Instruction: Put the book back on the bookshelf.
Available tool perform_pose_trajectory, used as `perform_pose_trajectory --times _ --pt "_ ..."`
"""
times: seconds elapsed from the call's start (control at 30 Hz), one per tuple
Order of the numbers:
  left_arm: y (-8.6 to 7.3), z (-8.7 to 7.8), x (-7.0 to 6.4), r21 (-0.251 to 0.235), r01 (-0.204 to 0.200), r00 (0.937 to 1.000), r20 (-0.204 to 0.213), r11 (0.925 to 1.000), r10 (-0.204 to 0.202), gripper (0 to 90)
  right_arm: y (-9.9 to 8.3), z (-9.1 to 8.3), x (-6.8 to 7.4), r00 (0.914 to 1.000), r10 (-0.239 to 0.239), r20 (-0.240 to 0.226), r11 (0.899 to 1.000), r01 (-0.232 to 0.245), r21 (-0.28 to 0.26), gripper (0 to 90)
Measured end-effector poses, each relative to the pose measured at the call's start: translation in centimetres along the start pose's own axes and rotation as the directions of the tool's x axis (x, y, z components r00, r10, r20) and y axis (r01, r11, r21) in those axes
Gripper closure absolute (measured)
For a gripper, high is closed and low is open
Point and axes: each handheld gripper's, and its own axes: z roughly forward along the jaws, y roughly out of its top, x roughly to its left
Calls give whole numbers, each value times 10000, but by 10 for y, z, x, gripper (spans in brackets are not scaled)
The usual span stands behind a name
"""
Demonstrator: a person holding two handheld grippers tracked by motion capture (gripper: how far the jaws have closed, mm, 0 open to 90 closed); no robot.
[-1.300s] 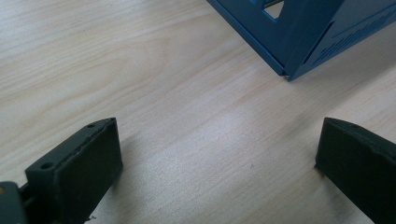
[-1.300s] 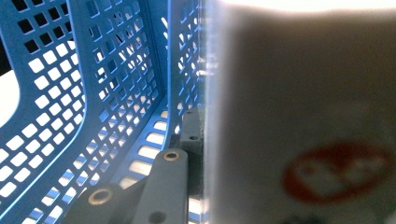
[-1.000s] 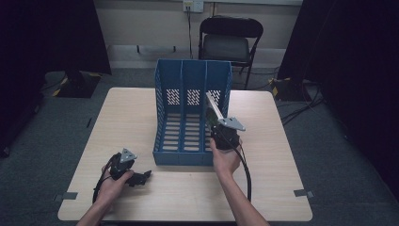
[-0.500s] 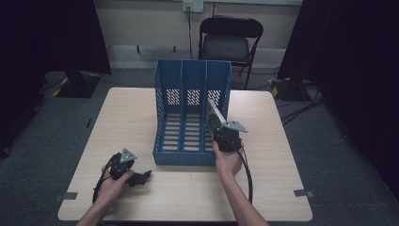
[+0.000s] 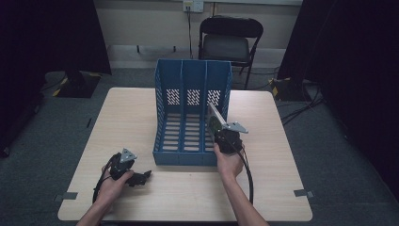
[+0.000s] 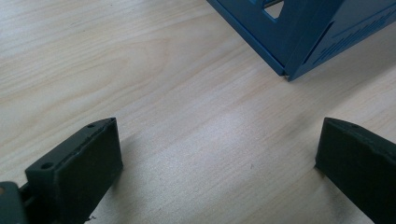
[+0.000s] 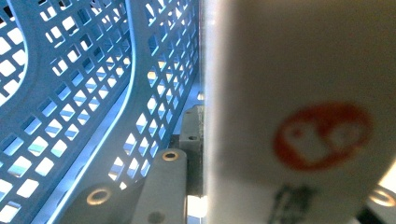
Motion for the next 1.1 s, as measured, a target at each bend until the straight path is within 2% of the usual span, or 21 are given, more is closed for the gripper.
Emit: perform_pose_trajectory --times 0.9,0.97,1.1 --pt "0 0 0 8 -1 10000 3 10000 1 0 -6 -16 3 9997 -226 -53 9992 224 -332 725" --pt "0 0 0 36 -23 10000 6 10000 23 0 -7 -17 4 9997 -234 13 9988 234 -419 720" --pt "0 0 0 38 -26 10000 11 10000 26 0 -8 -20 3 9999 -156 46 9954 160 -945 711"
